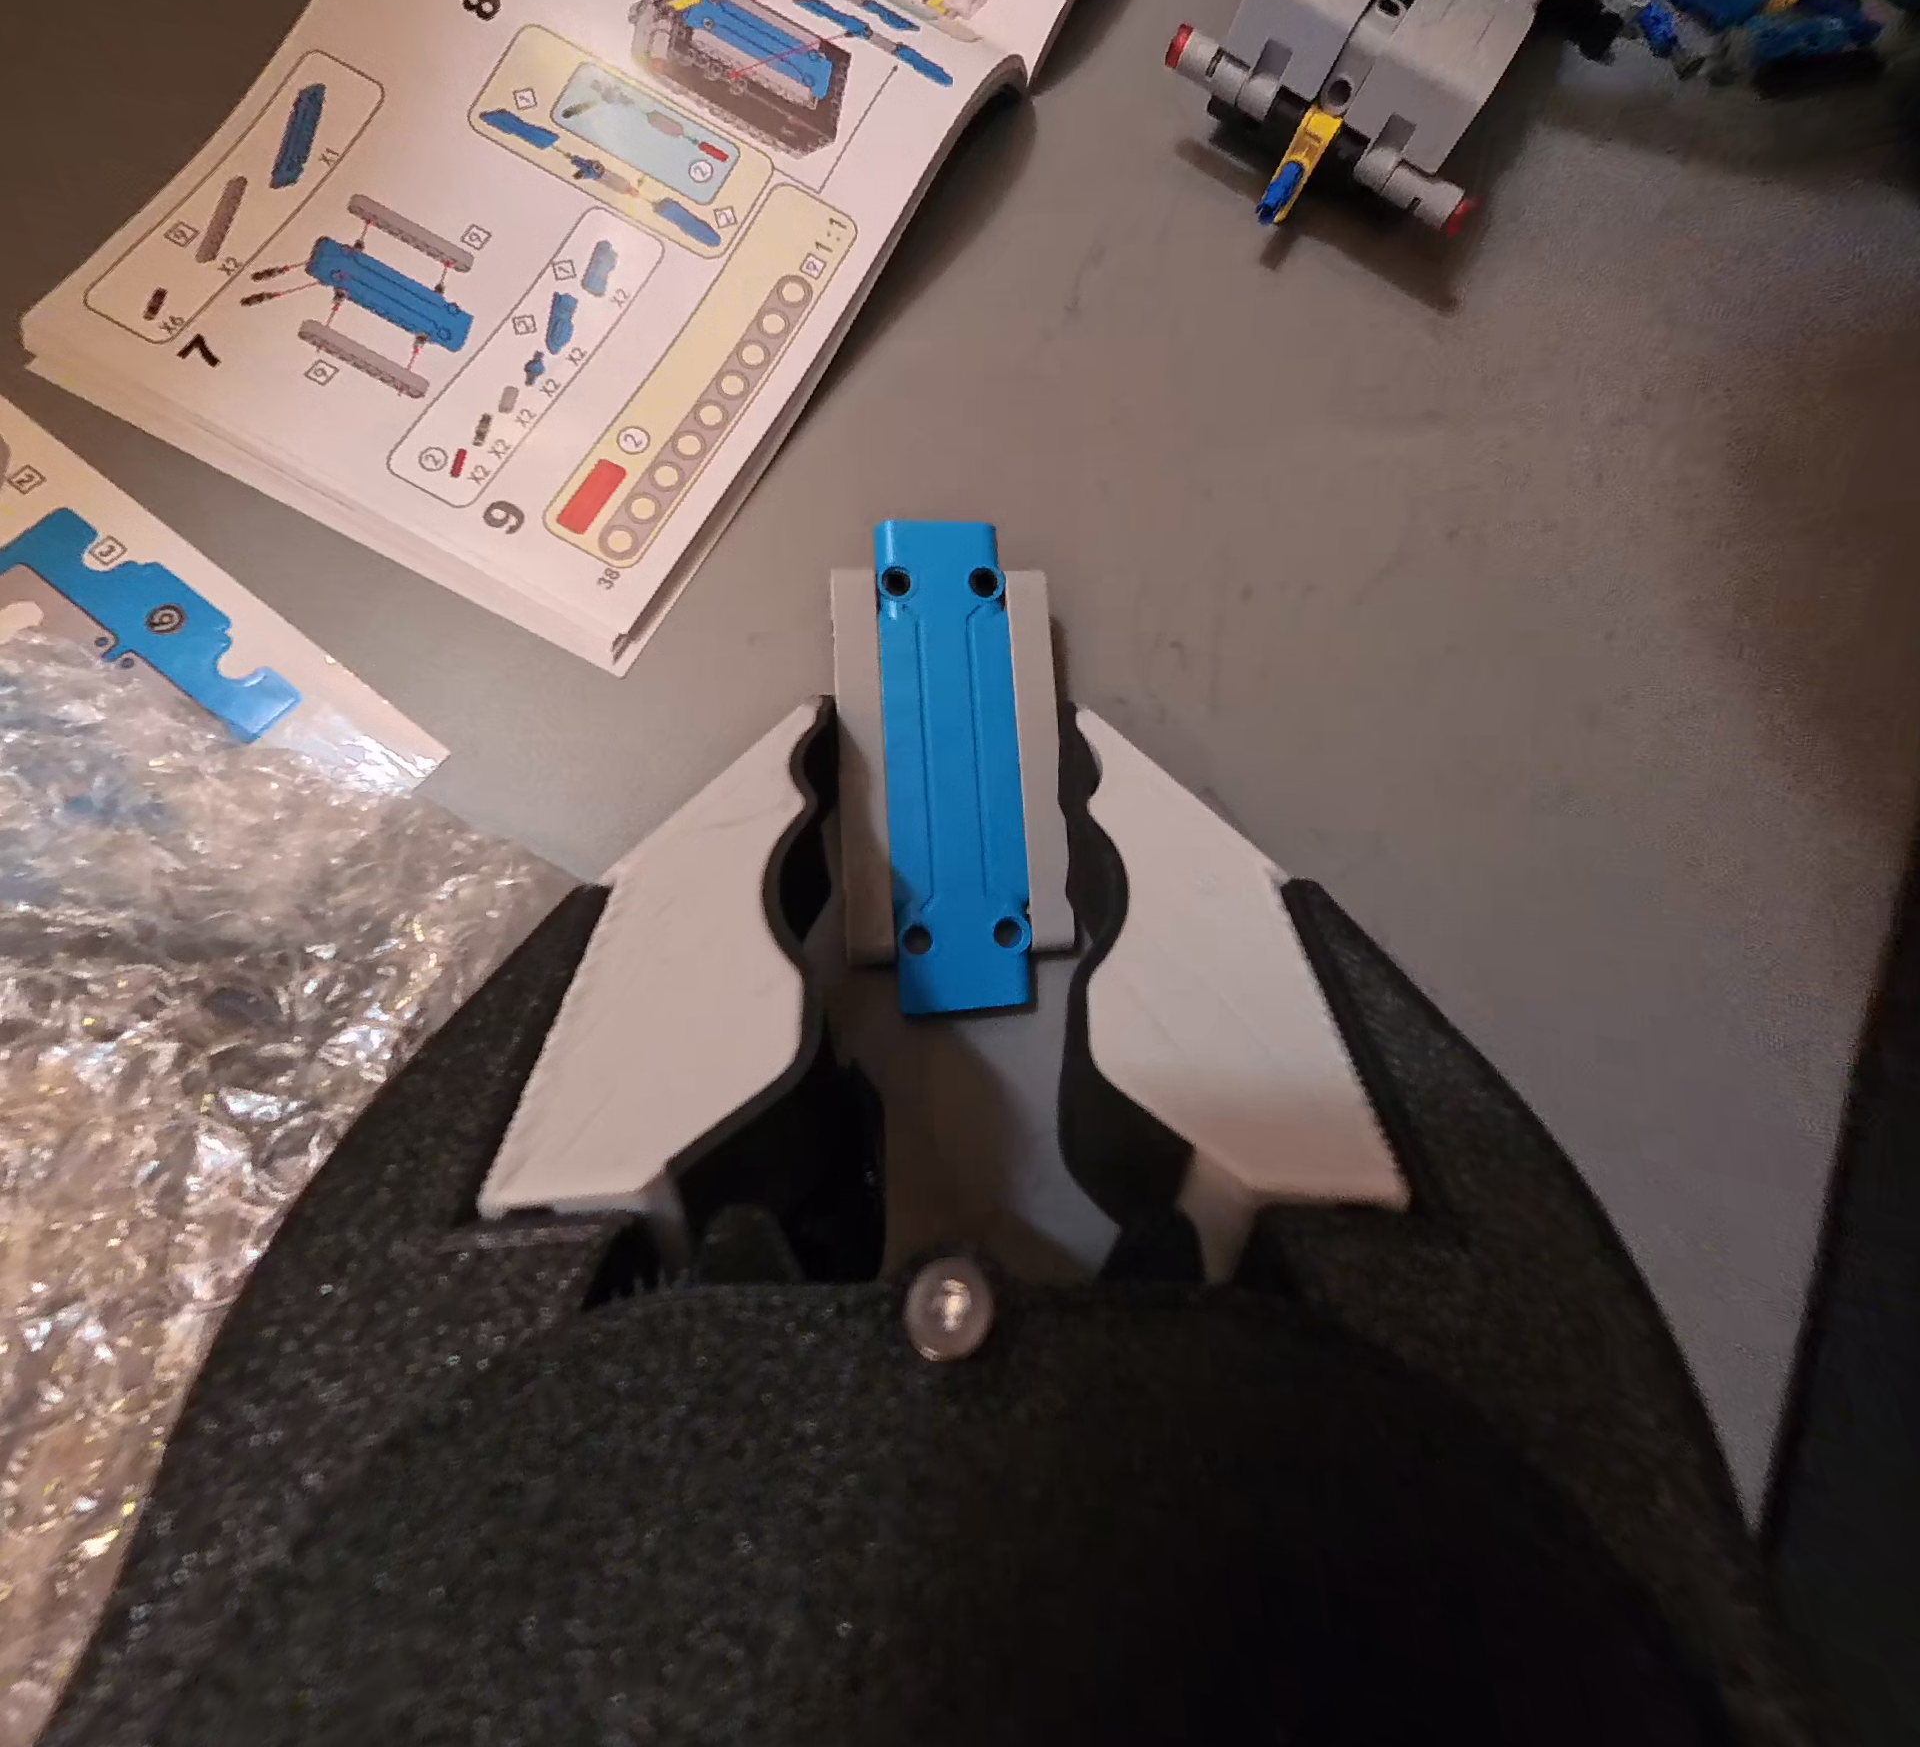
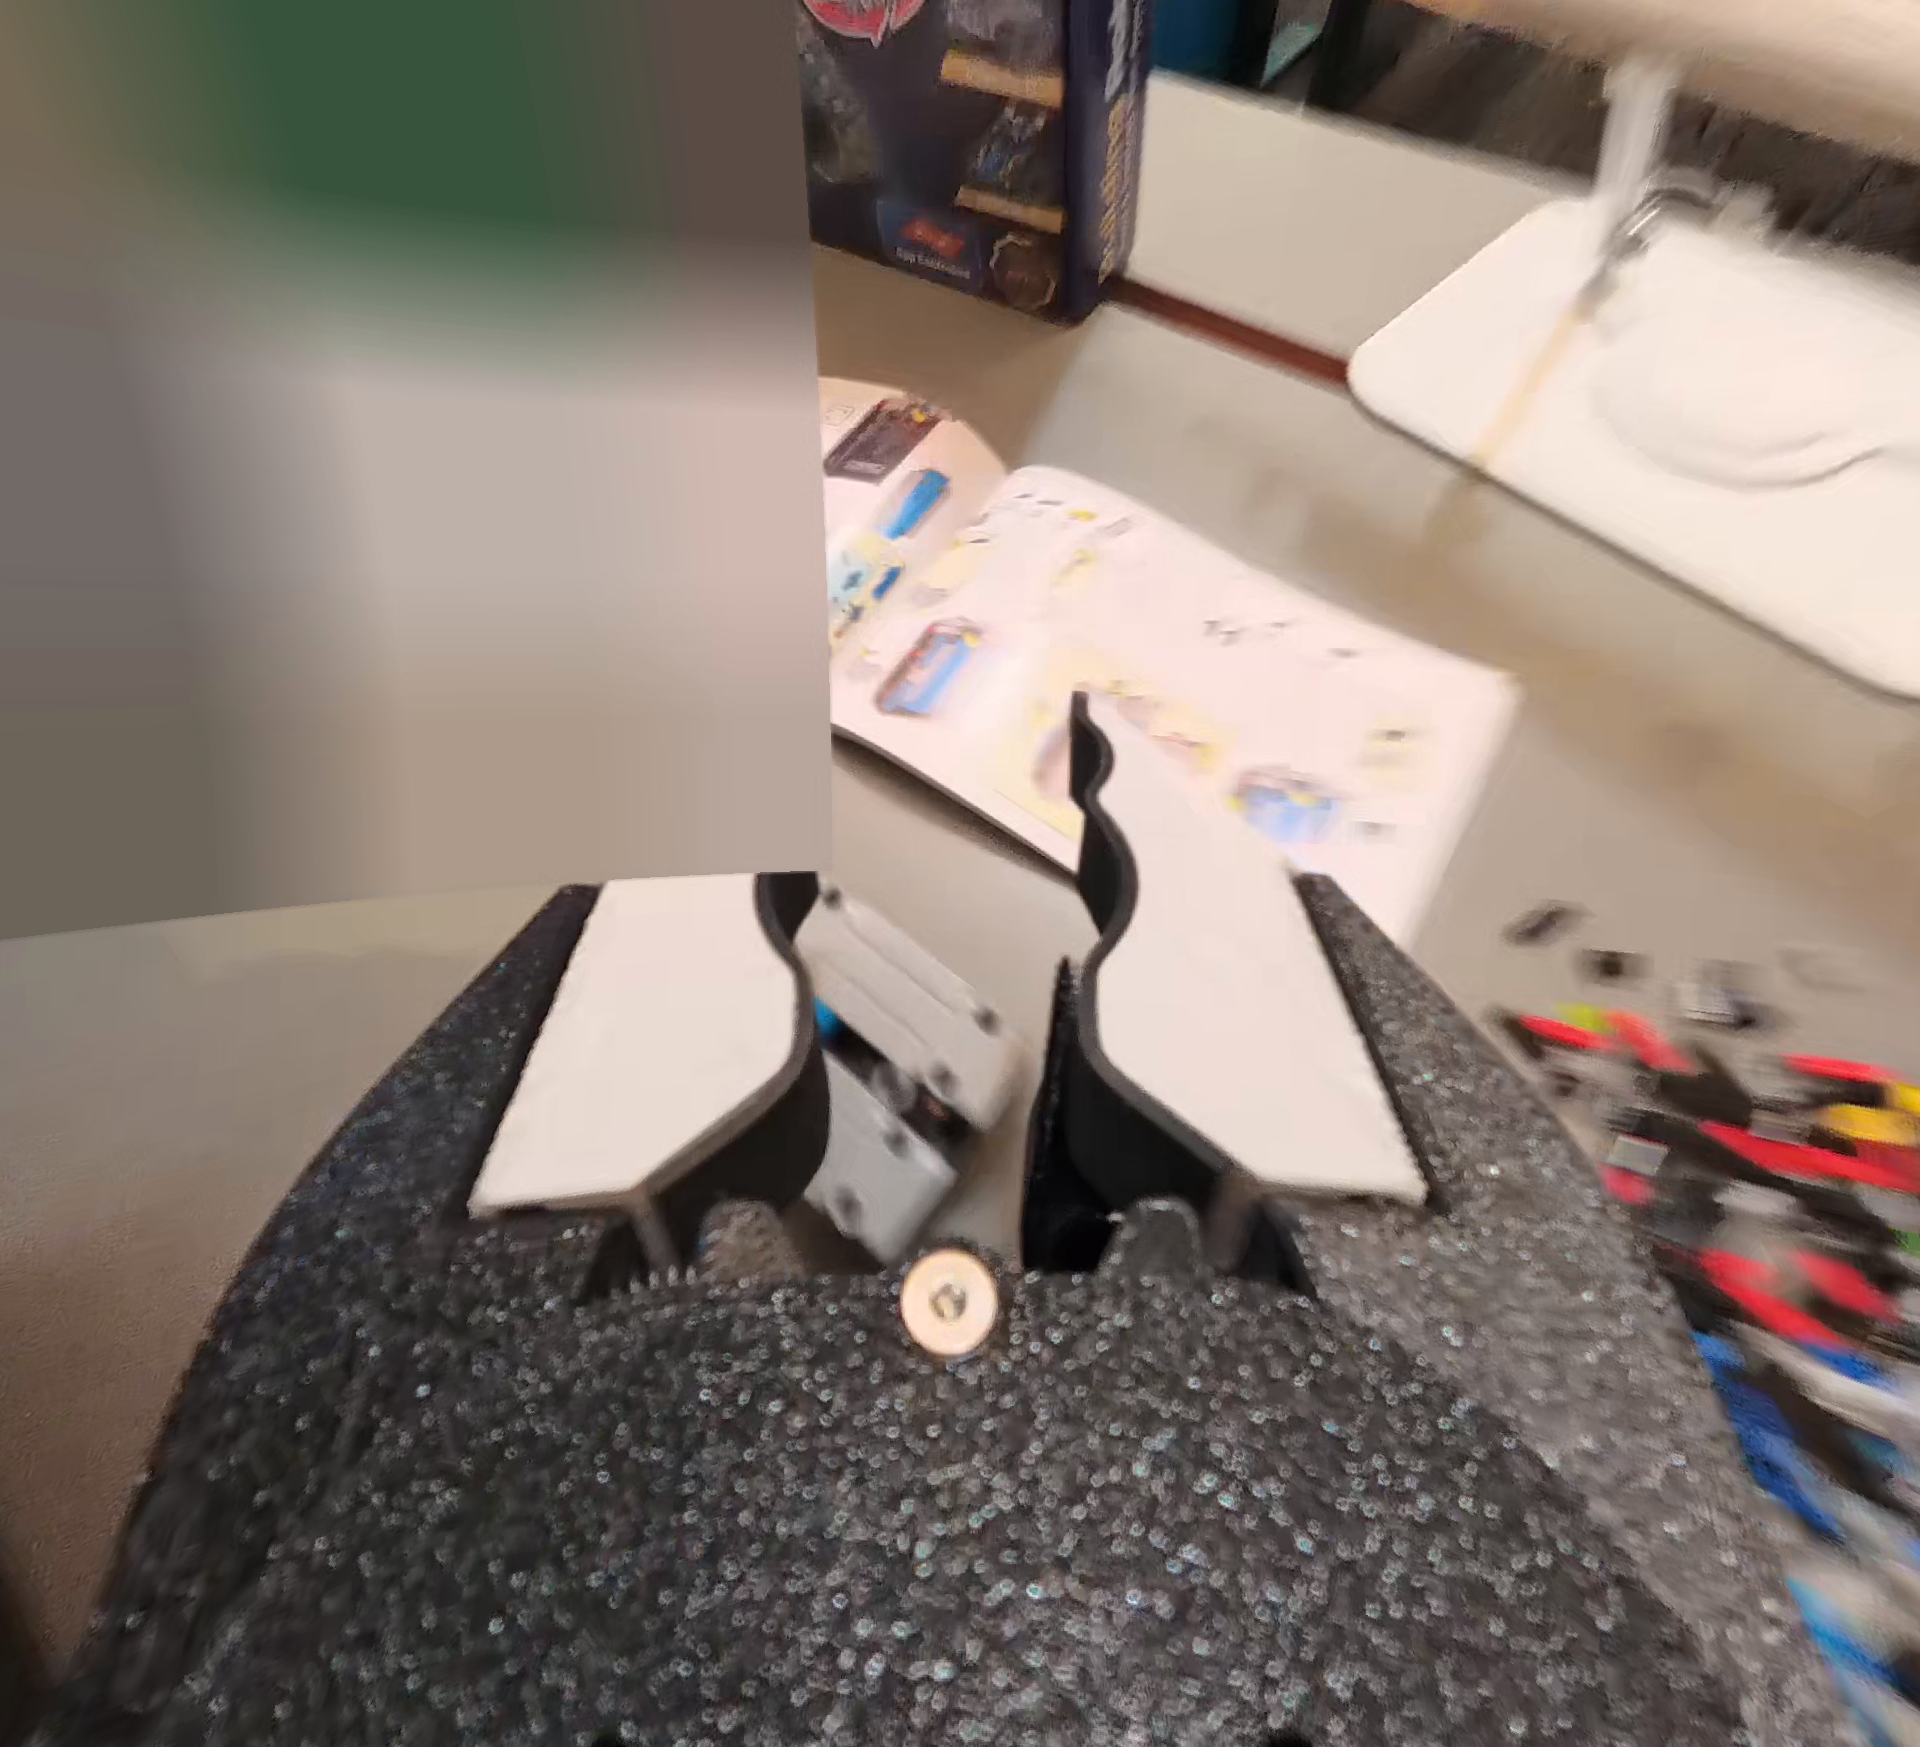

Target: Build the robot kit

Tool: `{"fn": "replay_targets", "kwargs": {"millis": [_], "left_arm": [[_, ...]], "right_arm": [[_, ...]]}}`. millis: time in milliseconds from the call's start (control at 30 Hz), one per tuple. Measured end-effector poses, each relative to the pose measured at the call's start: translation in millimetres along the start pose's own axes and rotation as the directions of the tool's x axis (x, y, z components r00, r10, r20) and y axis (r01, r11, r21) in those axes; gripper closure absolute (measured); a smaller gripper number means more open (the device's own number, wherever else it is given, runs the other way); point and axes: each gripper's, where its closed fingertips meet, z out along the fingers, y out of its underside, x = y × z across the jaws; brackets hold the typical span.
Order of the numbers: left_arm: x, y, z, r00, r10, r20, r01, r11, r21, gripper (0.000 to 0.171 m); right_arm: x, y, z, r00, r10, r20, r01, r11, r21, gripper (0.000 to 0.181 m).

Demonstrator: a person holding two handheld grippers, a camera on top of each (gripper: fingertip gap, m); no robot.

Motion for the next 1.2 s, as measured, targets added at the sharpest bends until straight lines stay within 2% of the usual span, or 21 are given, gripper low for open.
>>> {"fn": "replay_targets", "kwargs": {"millis": [67,133,167,233,367,500,567,600,667,700,800,900,967,1033,1100,1133,1200], "left_arm": [[0,0,0,1.0,0.003,0.003,-0.003,1.0,-0.001,0.13],[0,0,0,1.0,-0.001,-0.002,0.001,1.0,-0.002,0.13],[0,0,0,1.0,-0.005,-0.005,0.005,1.0,-0.002,0.13],[0,0,0,1.0,-0.009,-0.009,0.009,1.0,-0.002,0.13],[0,-1,-1,1.0,-0.01,-0.011,0.01,1.0,0.003,0.13],[3,-3,-3,0.999,0.039,0.008,-0.039,0.999,0.02,0.129],[4,-4,-3,0.998,0.059,0.023,-0.059,0.998,0.024,0.127],[4,-4,-3,0.997,0.067,0.027,-0.068,0.997,0.023,0.126],[3,-6,-4,0.996,0.076,0.047,-0.077,0.997,0.031,0.124],[1,-8,-5,0.995,0.077,0.062,-0.08,0.996,0.043,0.123],[1,-14,-9,0.995,0.074,0.068,-0.079,0.994,0.078,0.12],[-1,-29,-17,0.994,0.065,0.09,-0.079,0.984,0.161,0.116],[-8,-43,-29,0.987,0.055,0.154,-0.091,0.967,0.24,0.105],[-9,-59,-44,0.983,0.037,0.181,-0.098,0.935,0.34,0.105],[7,-76,-56,0.996,0.021,0.09,-0.06,0.888,0.456,0.104],[21,-85,-61,1.0,0.02,0.003,-0.019,0.861,0.509,0.104],[52,-100,-64,0.978,0.003,-0.207,0.115,0.826,0.552,0.099]], "right_arm": [[-12,6,-8,0.994,-0.059,0.094,0.064,0.997,-0.046,0.129],[-39,29,-11,0.954,-0.176,0.241,0.212,0.968,-0.132,0.117],[-46,44,-10,0.931,-0.245,0.272,0.299,0.938,-0.177,0.113],[-45,63,-4,0.89,-0.379,0.253,0.437,0.865,-0.244,0.098],[-42,68,1,0.832,-0.484,0.272,0.552,0.774,-0.311,0.096],[-43,81,9,0.787,-0.424,0.448,0.61,0.645,-0.461,0.096],[-54,85,13,0.754,-0.396,0.524,0.646,0.592,-0.482,0.103],[-56,88,14,0.744,-0.385,0.546,0.658,0.563,-0.5,0.109],[-51,94,19,0.741,-0.393,0.544,0.669,0.501,-0.549,0.109],[-49,94,20,0.745,-0.395,0.537,0.665,0.495,-0.559,0.113],[-47,94,25,0.763,-0.372,0.529,0.644,0.512,-0.568,0.116],[-45,90,23,0.816,-0.285,0.504,0.57,0.55,-0.611,0.117],[-51,79,19,0.823,-0.231,0.519,0.532,0.635,-0.56,0.117],[-65,58,11,0.813,-0.133,0.566,0.449,0.763,-0.465,0.117],[-85,24,-1,0.765,-0.039,0.643,0.314,0.894,-0.32,0.117],[-97,5,-8,0.716,0.001,0.698,0.225,0.946,-0.232,0.117],[-128,-28,-28,0.552,0.066,0.831,0.023,0.995,-0.095,0.117]]}}
